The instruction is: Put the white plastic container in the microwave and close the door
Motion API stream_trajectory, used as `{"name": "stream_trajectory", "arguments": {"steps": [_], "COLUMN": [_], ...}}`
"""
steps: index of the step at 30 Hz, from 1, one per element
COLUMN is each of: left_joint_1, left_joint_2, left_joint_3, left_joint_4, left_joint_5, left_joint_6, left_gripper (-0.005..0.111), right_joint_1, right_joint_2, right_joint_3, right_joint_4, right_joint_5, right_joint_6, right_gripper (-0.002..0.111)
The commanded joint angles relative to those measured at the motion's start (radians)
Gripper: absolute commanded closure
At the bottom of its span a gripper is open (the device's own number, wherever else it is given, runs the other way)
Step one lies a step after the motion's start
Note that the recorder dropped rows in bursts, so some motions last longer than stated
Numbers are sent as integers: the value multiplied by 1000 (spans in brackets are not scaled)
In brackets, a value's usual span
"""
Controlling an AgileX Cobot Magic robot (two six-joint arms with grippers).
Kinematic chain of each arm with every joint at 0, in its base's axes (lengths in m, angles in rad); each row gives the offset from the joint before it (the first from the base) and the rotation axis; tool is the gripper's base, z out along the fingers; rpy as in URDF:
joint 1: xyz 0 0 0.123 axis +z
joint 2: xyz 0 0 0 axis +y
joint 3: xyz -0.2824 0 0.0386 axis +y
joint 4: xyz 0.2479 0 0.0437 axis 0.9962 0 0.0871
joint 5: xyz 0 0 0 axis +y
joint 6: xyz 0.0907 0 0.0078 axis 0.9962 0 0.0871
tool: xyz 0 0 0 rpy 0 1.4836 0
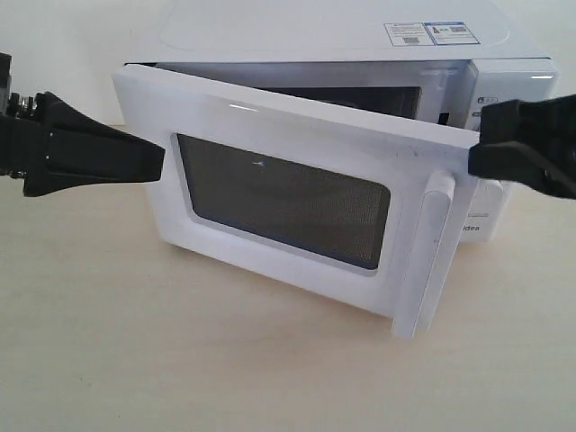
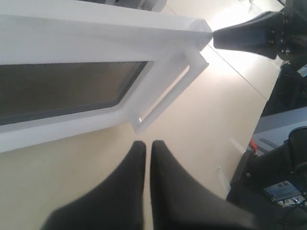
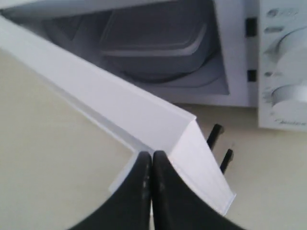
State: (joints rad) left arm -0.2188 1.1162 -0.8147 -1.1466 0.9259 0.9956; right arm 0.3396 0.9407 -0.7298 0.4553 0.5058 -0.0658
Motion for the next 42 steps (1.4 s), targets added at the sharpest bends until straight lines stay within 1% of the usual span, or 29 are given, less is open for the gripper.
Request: {"name": "stream_trajectory", "arguments": {"steps": [1,3,5,8,11,14,18,21,23,26,31,36,38,42], "left_joint_1": [-3,-3,-3,-3,-3,-3,-3,-3,-3,-3,-3,-3,-3,-3], "left_joint_2": [2,2,2,2,2,2,2,2,2,2,2,2,2,2], "left_joint_3": [4,4,4,4,4,4,4,4,4,4,4,4,4,4], "left_joint_4": [-15,-15,-9,-7,-5,-5,-8,-8,-8,-8,-8,-8,-8,-8], "left_joint_5": [4,11,16,18,14,12,12,14,14,14,16,4,-3,-3], "left_joint_6": [7,7,7,7,9,53,56,56,56,56,56,56,56,56], "left_gripper": [102,102,102,102,102,102,102,102,102,102,102,102,102,102], "right_joint_1": [-2,-4,-10,-8,29,124,260,325,348,358,358,358,358,358], "right_joint_2": [10,12,10,0,-18,-50,-57,-12,32,129,201,267,308,361], "right_joint_3": [3,-4,-20,-40,-34,2,95,180,219,253,253,253,253,243], "right_joint_4": [-204,-290,-329,-311,-276,-237,-236,-215,-199,-188,-137,-29,53,99], "right_joint_5": [-132,-151,-142,-116,-119,-231,-512,-664,-724,-828,-934,-1022,-1044,-1123], "right_joint_6": [160,217,269,274,274,285,383,395,393,402,402,376,330,292], "right_gripper": [108,108,108,108,108,108,108,108,108,108,108,108,108,108]}}
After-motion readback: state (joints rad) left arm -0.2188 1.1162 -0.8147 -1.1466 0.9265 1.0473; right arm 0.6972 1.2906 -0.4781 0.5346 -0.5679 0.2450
